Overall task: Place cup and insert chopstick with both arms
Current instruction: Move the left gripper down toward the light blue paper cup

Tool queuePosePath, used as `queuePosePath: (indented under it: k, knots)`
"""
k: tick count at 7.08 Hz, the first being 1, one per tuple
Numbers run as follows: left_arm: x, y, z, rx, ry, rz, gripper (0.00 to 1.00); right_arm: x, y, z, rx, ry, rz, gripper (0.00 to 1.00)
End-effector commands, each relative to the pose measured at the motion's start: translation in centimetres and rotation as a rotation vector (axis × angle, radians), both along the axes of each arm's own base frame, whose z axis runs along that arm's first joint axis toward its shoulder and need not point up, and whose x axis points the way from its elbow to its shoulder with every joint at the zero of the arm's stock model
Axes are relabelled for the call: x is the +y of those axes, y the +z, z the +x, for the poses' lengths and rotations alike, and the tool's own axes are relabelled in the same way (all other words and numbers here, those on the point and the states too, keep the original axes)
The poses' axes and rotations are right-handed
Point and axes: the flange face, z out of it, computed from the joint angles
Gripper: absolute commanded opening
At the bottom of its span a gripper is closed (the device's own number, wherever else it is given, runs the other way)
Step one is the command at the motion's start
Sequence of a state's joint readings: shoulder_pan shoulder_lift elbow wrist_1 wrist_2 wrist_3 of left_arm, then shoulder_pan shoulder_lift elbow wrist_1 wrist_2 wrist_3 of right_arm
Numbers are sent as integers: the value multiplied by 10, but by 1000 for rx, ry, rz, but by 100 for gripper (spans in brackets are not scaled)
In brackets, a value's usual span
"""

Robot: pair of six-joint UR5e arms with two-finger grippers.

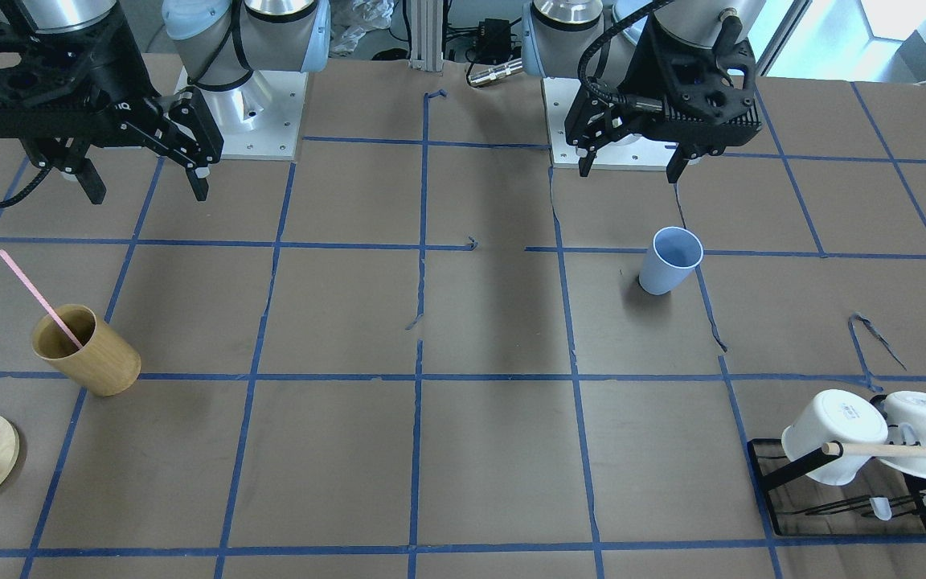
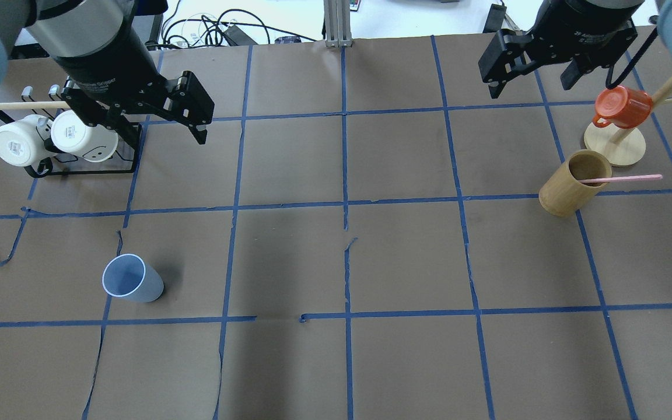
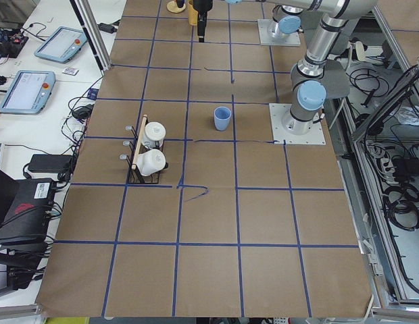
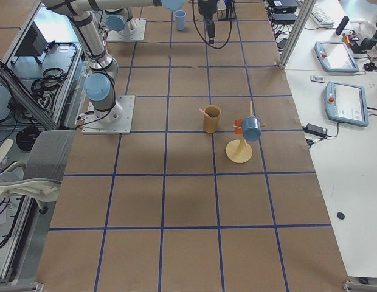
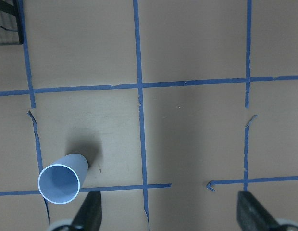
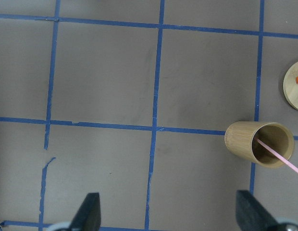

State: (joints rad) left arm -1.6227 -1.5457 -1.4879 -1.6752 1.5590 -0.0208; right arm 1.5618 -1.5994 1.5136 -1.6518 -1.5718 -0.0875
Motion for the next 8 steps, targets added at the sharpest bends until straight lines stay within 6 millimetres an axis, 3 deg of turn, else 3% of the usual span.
queuePosePath:
  k: [1,8]
  knots:
    - [1,-1,-1,-1,1,1,100,0,1,1,1,6,9,100]
    - [3,-1,-1,-1,-1,-3,100,-8,0,4,-34,12,39,100]
